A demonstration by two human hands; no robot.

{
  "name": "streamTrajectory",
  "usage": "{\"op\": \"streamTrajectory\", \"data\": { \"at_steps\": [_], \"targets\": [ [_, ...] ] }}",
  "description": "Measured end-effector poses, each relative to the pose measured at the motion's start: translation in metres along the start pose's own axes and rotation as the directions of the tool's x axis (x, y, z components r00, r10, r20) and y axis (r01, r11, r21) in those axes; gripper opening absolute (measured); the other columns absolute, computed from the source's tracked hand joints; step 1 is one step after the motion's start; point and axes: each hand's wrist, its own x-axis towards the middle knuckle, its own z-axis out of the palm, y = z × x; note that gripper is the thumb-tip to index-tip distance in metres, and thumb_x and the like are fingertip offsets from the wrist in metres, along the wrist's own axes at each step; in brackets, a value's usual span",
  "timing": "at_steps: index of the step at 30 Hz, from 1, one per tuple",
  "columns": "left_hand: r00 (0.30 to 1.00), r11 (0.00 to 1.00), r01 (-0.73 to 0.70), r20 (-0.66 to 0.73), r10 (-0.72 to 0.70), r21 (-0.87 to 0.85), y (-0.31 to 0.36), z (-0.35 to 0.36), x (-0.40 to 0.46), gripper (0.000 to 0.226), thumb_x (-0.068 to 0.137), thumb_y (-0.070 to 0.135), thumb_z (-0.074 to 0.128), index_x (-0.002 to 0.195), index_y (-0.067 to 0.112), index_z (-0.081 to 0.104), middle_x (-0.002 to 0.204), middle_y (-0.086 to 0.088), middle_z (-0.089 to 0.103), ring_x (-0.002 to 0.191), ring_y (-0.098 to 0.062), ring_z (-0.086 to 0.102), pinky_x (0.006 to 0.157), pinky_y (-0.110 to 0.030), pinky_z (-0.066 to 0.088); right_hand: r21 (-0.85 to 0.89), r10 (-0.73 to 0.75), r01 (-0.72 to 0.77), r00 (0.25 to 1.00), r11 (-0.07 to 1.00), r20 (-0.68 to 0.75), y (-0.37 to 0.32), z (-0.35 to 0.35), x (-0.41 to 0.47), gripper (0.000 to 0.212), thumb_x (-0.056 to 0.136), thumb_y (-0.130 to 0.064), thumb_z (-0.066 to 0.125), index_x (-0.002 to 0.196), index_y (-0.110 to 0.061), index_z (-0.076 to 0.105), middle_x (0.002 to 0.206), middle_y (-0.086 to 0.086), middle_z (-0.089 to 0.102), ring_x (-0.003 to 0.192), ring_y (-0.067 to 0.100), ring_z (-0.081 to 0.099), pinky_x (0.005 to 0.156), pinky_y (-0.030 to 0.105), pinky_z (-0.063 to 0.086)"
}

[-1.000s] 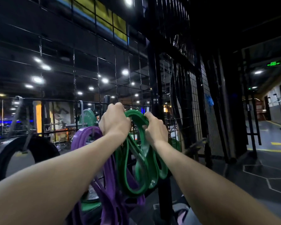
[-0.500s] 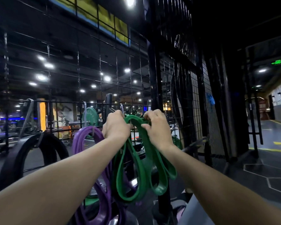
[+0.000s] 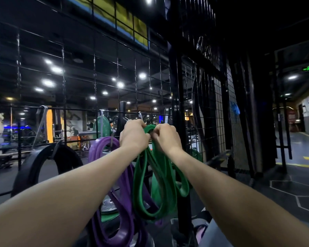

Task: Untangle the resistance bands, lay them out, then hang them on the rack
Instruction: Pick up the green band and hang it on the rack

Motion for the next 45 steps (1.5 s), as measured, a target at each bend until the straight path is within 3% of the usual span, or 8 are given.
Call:
{"op": "streamTrajectory", "data": {
  "at_steps": [10,17,21,25,30,35,40,45],
  "targets": [
    [0.970,0.935,0.197,-0.080,-0.229,-0.294,0.007,0.041,-0.028,0.018,0.093,0.017,0.051,0.109,0.025,0.048,0.115,-0.001,0.042,0.084,-0.024,0.048,0.056,-0.029,0.034,0.095,0.090,-0.098,0.992,0.991,0.086,0.007,-0.013,0.011,0.023,0.091,-0.016,0.055,0.075,-0.006,0.068,0.075,0.005,0.066,0.077,0.023,0.065,0.075,0.039,0.055],
    [0.998,0.968,0.063,0.036,-0.056,-0.245,-0.010,0.022,-0.030,0.037,0.092,0.020,0.055,0.128,0.026,0.051,0.126,-0.005,0.050,0.113,-0.022,0.051,0.088,-0.031,0.043,0.213,0.018,-0.080,0.961,0.974,0.278,0.022,-0.017,-0.018,0.029,0.089,-0.031,0.060,0.092,-0.003,0.067,0.080,0.004,0.063,0.073,0.016,0.057,0.071,0.030,0.048],
    [0.983,0.926,0.083,0.181,-0.017,-0.368,-0.015,0.015,-0.030,0.049,0.085,-0.004,0.051,0.130,0.015,0.052,0.121,-0.010,0.060,0.100,-0.022,0.059,0.086,-0.030,0.050,0.112,0.087,-0.144,0.909,0.983,0.409,0.027,-0.003,-0.044,0.051,0.079,-0.045,0.069,0.110,-0.007,0.056,0.105,0.008,0.064,0.096,0.024,0.062,0.084,0.035,0.051],
    [0.974,0.906,0.111,0.227,-0.016,-0.409,-0.020,0.013,-0.027,0.047,0.085,-0.003,0.051,0.129,0.014,0.053,0.098,0.002,0.056,0.086,-0.014,0.053,0.079,-0.028,0.051,-0.053,0.137,-0.126,0.924,0.991,0.356,0.022,0.003,-0.046,0.038,0.082,-0.023,0.071,0.110,-0.011,0.047,0.102,0.006,0.060,0.091,0.024,0.059,0.083,0.037,0.051],
    [0.964,0.944,0.099,0.264,-0.013,-0.314,-0.025,0.012,-0.029,0.049,0.085,0.001,0.054,0.130,0.021,0.052,0.102,0.002,0.057,0.089,-0.015,0.055,0.077,-0.025,0.049,-0.304,0.045,0.006,0.986,0.953,0.161,0.025,-0.004,-0.058,0.016,0.089,-0.011,0.056,0.103,-0.012,0.047,0.077,0.003,0.057,0.072,0.027,0.056,0.061,0.035,0.045],
    [0.934,0.990,-0.086,0.354,0.041,0.113,-0.020,-0.001,-0.042,0.042,0.083,-0.001,0.058,0.122,0.005,0.045,0.114,-0.011,0.057,0.096,-0.024,0.058,0.078,-0.030,0.050,-0.147,0.000,0.041,0.964,0.988,0.266,0.017,0.011,-0.064,0.027,0.086,-0.015,0.064,0.103,-0.015,0.043,0.084,0.003,0.061,0.077,0.027,0.060,0.070,0.039,0.051],
    [0.753,0.600,-0.568,0.649,0.105,0.563,-0.026,-0.003,-0.075,0.038,0.086,0.018,0.062,0.121,0.012,0.051,0.121,-0.010,0.055,0.114,-0.029,0.052,0.091,-0.040,0.046,-0.137,0.138,-0.102,0.948,0.985,0.286,0.021,0.006,-0.072,0.048,0.086,-0.033,0.065,0.122,-0.014,0.039,0.109,0.006,0.059,0.100,0.029,0.058,0.074,0.038,0.048],
    [0.622,0.323,-0.778,0.735,0.271,0.539,-0.038,-0.007,-0.084,0.024,0.090,0.017,0.050,0.108,0.023,0.065,0.116,0.001,0.064,0.113,-0.021,0.055,0.101,-0.034,0.033,-0.270,0.207,-0.123,0.929,0.955,0.308,0.022,-0.002,-0.081,0.035,0.088,-0.023,0.061,0.114,-0.014,0.041,0.112,0.009,0.059,0.089,0.027,0.055,0.071,0.035,0.044]
  ]
}}
